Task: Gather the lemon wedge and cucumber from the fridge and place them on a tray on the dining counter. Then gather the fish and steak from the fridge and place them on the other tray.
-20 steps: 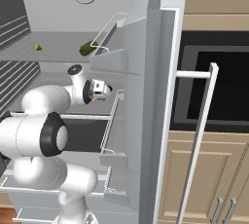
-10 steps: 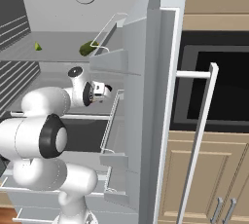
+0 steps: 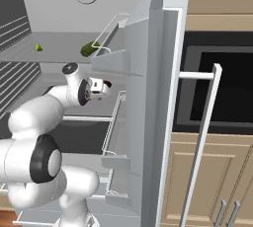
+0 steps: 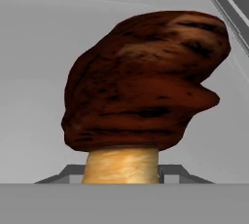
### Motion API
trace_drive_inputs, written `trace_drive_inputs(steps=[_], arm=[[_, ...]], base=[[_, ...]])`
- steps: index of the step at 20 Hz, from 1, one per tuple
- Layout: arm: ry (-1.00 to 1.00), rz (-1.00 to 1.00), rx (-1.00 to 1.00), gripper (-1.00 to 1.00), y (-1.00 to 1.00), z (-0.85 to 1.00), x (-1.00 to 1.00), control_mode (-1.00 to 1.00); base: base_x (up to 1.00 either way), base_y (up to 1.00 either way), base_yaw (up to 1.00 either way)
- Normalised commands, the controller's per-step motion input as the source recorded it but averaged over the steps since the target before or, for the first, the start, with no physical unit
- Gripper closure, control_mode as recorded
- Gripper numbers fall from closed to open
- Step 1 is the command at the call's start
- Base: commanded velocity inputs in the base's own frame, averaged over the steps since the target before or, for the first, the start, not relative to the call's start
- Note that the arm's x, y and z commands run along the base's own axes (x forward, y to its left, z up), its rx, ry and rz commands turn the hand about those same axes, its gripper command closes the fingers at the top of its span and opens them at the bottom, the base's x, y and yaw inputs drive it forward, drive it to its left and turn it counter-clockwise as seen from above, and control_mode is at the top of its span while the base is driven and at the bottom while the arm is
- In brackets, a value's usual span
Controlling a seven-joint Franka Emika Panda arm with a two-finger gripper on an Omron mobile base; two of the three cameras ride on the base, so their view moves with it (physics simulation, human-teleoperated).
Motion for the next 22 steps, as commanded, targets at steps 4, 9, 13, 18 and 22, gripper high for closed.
trace_drive_inputs(steps=[4,9,13,18,22], arm=[[-0.01,0.0,0.0,1.0,0.0,0.41,-0.69,-1.0],[0.0,0.0,0.0,1.0,0.0,0.4,-0.79,-1.0],[0.0,0.0,0.0,1.0,0.0,0.35,-0.91,-1.0],[0.02,0.0,0.0,1.0,0.0,0.43,-0.91,-1.0],[0.01,0.0,0.0,1.0,0.01,0.4,-0.92,-1.0]], base=[[0.0,0.0,0.0],[0.0,0.0,0.0],[0.0,0.0,0.0],[0.0,0.0,0.0],[0.0,0.0,0.0]])
